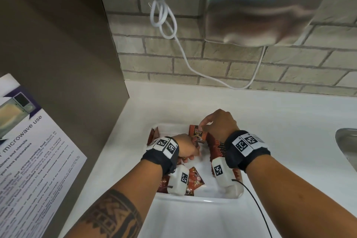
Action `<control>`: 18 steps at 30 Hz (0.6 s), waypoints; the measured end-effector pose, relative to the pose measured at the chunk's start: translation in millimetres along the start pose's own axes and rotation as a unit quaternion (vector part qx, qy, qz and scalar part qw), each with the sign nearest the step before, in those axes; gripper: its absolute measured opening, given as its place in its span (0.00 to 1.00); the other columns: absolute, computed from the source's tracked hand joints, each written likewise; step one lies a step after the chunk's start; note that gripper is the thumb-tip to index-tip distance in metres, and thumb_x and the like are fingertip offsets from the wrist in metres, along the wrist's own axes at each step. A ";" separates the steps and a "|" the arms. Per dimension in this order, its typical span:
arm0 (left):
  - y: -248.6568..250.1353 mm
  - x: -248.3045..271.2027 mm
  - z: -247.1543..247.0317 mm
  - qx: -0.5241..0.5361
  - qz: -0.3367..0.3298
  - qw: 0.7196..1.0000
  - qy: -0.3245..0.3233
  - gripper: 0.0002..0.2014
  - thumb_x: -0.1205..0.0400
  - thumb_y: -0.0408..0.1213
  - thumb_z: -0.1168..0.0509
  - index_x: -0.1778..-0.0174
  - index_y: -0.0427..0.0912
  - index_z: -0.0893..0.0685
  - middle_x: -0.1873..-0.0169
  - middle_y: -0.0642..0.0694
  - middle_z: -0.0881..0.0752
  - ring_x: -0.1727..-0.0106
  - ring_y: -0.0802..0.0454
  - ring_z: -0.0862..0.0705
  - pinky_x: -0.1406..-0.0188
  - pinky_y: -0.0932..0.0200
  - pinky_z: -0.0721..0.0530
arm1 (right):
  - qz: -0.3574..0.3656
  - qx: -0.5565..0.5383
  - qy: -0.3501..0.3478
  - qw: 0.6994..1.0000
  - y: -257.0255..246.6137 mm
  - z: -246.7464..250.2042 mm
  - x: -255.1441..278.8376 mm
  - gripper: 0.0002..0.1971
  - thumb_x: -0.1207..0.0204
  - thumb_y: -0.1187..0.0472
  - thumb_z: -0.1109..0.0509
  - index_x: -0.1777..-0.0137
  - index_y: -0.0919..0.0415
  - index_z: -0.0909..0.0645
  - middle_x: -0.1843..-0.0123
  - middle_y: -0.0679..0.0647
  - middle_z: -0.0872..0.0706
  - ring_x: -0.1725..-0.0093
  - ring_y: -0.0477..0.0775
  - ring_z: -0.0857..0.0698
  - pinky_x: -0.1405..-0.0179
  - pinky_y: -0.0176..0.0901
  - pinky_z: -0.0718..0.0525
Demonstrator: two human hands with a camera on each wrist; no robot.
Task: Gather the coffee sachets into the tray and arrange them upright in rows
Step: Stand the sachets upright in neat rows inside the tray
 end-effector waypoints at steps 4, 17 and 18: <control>5.0 -7.6 -0.9 -0.020 0.002 1.000 -0.007 0.10 0.14 0.41 0.33 0.57 0.39 0.18 0.76 0.51 0.17 0.82 0.56 0.23 0.78 0.64 0.23 | -0.011 0.022 -0.009 1.000 1.6 -8.7 -2.8 0.14 0.26 0.58 0.29 0.72 0.41 0.14 0.55 0.44 0.11 0.42 0.55 0.18 0.37 0.55 0.20; 1.4 -27.2 0.2 -0.015 0.022 1.000 -0.007 0.12 0.15 0.45 0.31 0.52 0.37 0.16 0.72 0.51 0.15 0.78 0.54 0.23 0.77 0.62 0.23 | -0.032 0.044 -0.035 0.998 10.4 -22.0 -14.9 0.14 0.29 0.62 0.27 0.72 0.43 0.13 0.61 0.41 0.13 0.43 0.53 0.20 0.45 0.50 0.27; 1.6 -27.6 0.6 -0.015 0.023 1.000 -0.006 0.12 0.15 0.45 0.31 0.53 0.38 0.16 0.72 0.52 0.15 0.78 0.54 0.23 0.77 0.61 0.23 | -0.032 0.036 -0.034 0.998 11.2 -22.4 -15.9 0.14 0.29 0.63 0.27 0.71 0.43 0.12 0.61 0.41 0.12 0.44 0.52 0.19 0.45 0.50 0.28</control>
Point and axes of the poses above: each hand's wrist, its own x-axis away from the middle knuckle, its own z-axis out of the back of the hand, y = z × x, the point moved 7 cm from there along -x, towards the middle knuckle
